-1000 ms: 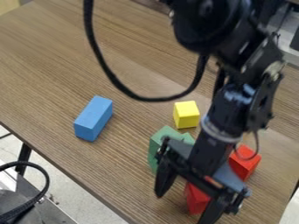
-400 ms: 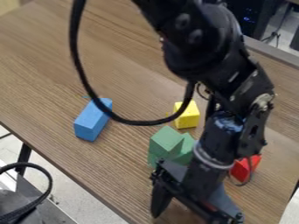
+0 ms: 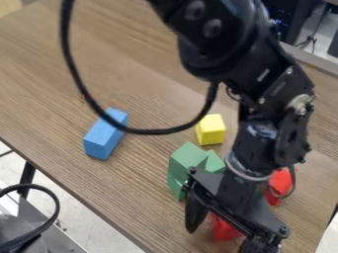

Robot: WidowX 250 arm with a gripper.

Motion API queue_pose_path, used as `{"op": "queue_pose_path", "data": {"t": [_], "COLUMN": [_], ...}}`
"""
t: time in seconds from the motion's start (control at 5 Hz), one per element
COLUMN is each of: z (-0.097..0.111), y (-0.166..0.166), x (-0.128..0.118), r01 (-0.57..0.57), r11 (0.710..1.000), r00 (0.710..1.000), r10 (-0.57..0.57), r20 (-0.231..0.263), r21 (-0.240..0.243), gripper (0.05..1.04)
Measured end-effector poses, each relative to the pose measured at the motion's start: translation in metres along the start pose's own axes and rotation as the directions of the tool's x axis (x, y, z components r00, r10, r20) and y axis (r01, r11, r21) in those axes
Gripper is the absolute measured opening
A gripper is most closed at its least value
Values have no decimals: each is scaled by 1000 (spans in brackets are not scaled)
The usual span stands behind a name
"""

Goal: Take the red cube from the table and place it on top of the green cube

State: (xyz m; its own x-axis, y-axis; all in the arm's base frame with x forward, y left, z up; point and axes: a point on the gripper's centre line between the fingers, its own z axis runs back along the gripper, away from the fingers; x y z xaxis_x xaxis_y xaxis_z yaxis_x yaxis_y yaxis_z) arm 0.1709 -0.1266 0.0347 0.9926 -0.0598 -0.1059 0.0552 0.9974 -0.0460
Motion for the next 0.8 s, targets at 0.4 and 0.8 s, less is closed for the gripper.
{"op": "queue_pose_path", "data": {"t": [0.4, 0.8], "z": [-15, -18], "y": [-4, -3], "x": [27, 39], "r01": [-12, -43], "r11": [999, 998], "r00": [996, 993], "r10": [15, 48], "r20": [83, 109], "r21": [-30, -49], "gripper": [999, 969]}}
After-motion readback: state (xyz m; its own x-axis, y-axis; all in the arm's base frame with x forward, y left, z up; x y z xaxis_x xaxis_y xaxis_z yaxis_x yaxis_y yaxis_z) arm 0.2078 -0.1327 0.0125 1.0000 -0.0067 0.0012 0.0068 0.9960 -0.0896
